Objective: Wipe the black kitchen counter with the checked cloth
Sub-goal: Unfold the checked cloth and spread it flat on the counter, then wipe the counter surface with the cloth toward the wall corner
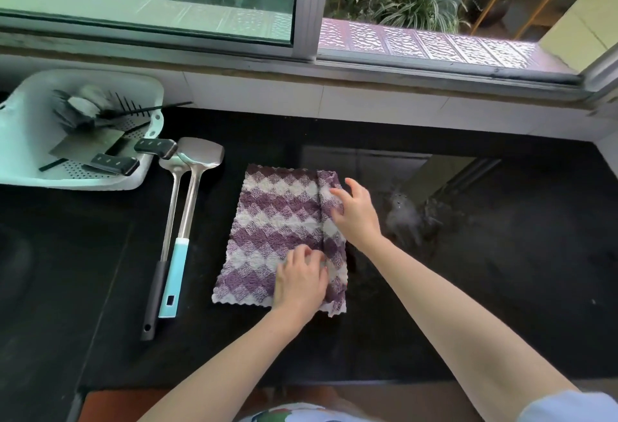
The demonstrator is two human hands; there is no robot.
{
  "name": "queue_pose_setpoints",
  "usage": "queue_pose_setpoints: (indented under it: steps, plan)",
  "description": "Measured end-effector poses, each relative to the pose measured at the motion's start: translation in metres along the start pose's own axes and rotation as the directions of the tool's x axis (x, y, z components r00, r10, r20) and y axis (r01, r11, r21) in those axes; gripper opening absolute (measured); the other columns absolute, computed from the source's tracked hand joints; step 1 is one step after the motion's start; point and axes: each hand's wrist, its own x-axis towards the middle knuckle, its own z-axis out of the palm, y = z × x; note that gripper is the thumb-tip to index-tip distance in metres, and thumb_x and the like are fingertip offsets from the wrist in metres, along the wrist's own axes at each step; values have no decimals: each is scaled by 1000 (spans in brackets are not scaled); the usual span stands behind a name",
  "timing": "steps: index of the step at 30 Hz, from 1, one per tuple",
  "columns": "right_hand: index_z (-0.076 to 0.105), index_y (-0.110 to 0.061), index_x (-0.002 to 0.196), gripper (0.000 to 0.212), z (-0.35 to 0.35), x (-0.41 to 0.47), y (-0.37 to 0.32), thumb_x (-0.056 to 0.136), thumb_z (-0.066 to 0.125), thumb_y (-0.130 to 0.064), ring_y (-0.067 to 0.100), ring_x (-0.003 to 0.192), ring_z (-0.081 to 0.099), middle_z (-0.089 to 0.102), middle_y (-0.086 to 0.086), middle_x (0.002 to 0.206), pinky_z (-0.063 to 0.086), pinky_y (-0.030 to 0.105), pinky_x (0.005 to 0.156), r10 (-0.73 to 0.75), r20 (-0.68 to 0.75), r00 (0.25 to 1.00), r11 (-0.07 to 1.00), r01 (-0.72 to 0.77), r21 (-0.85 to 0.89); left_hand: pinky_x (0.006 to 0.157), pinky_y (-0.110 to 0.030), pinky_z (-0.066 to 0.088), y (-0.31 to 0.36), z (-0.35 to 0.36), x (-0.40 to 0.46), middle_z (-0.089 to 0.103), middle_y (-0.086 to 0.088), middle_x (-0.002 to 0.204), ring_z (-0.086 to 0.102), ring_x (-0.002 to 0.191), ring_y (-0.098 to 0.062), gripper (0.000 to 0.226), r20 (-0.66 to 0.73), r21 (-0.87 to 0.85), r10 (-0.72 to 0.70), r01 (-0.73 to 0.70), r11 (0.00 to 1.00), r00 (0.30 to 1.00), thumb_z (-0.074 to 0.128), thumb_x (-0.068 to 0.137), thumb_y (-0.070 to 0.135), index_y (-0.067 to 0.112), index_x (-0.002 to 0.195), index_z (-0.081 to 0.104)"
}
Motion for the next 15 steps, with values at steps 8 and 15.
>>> queue_pose_setpoints:
  steps: [8, 15]
  plan:
    - [-3, -30, 153, 73, 50, -8, -53, 95, 27, -62, 28, 148, -18, -12, 12, 162, -3, 52, 120, -96, 292, 952, 970, 155, -185, 112, -64, 9, -48, 20, 1, -6, -17, 155, 1, 146, -35, 111, 55, 188, -205, 191, 963, 977, -21, 67, 83, 13, 149, 1]
    - [-10, -32, 152, 82, 73, 1, -62, 89, 24, -73, 35, 146, -21, -17, 17, 160, -4, 56, 119, -34, 229, 973, 975, 83, -208, 115, -56, -7, -65, 23, 2, -8, -15, 158, -6, 147, -31, 103, 25, 251, -96, 87, 964, 995, -23, 70, 79, 15, 149, -5]
